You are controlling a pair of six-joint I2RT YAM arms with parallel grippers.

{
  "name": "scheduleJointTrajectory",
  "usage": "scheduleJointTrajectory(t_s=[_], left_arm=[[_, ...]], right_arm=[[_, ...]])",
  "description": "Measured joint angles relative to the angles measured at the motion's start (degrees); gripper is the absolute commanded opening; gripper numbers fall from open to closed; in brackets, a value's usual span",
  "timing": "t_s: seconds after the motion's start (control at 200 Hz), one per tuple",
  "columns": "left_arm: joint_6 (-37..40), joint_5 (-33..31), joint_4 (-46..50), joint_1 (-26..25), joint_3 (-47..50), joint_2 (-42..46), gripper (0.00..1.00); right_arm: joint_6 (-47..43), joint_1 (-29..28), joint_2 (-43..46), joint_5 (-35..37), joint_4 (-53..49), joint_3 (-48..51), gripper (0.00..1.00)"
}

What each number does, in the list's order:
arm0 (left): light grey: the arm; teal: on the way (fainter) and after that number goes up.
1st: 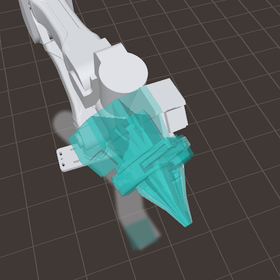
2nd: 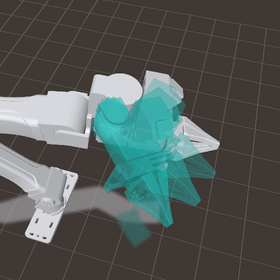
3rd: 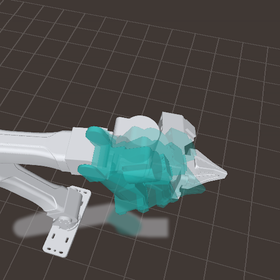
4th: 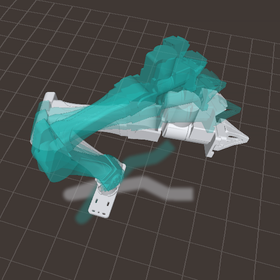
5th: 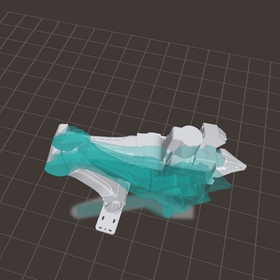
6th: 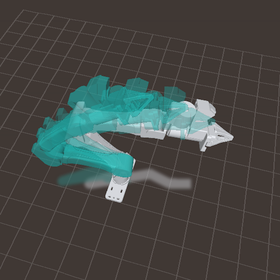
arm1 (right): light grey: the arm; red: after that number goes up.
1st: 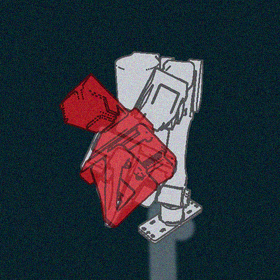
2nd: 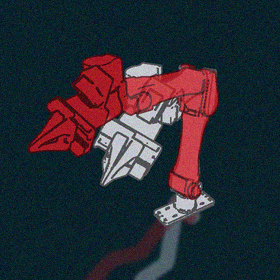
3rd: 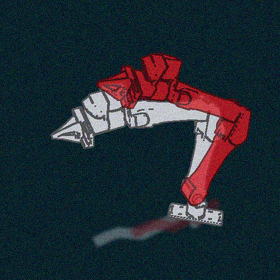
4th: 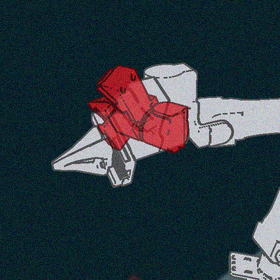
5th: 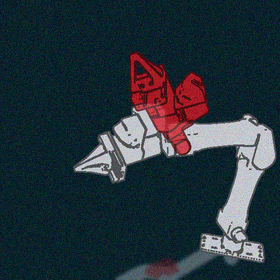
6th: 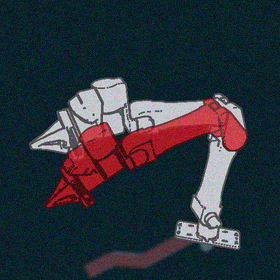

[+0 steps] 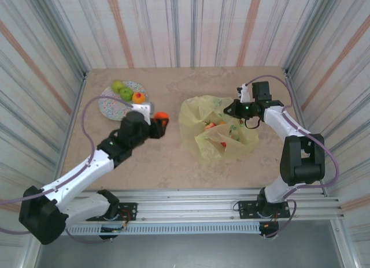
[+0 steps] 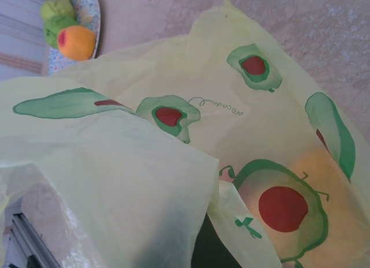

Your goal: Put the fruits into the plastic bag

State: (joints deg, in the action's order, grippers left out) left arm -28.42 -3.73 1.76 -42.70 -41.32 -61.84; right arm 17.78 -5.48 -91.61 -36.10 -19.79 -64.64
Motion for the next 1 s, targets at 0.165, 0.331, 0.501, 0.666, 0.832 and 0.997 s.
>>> scheduleJointTrajectory(t_s=[0.165,0.331,0.501,0.666,0.832,0.997], left_arm=[[-0.17,2.34,-5.09,-3.1,0.24,-7.41,0.58],[-0.15,6.01,-8.63,-3.45,-1.62,-16.24,0.58],[-0.07,10.19,-11.93,-3.67,-6.56,-24.81,0.59],[0.22,13.03,-14.25,-5.22,-12.96,-32.48,0.6],[0.24,13.7,-15.39,-6.56,-19.15,-39.78,0.64],[0.26,13.6,-15.39,-7.67,-23.02,-45.72,0.67]], right_arm=[[0.02,0.0,0.0,0.02,-0.15,-0.74,0.0],[0.39,-0.02,0.0,-0.02,-0.31,-0.94,0.0],[1.31,-0.31,0.02,-0.04,-0.33,-0.94,0.0],[1.75,-1.46,0.2,-0.04,-0.35,-0.96,0.0],[2.71,-2.34,0.2,-0.26,-0.31,-0.96,0.0],[2.78,-2.38,0.2,-0.28,-0.31,-1.03,0.0]])
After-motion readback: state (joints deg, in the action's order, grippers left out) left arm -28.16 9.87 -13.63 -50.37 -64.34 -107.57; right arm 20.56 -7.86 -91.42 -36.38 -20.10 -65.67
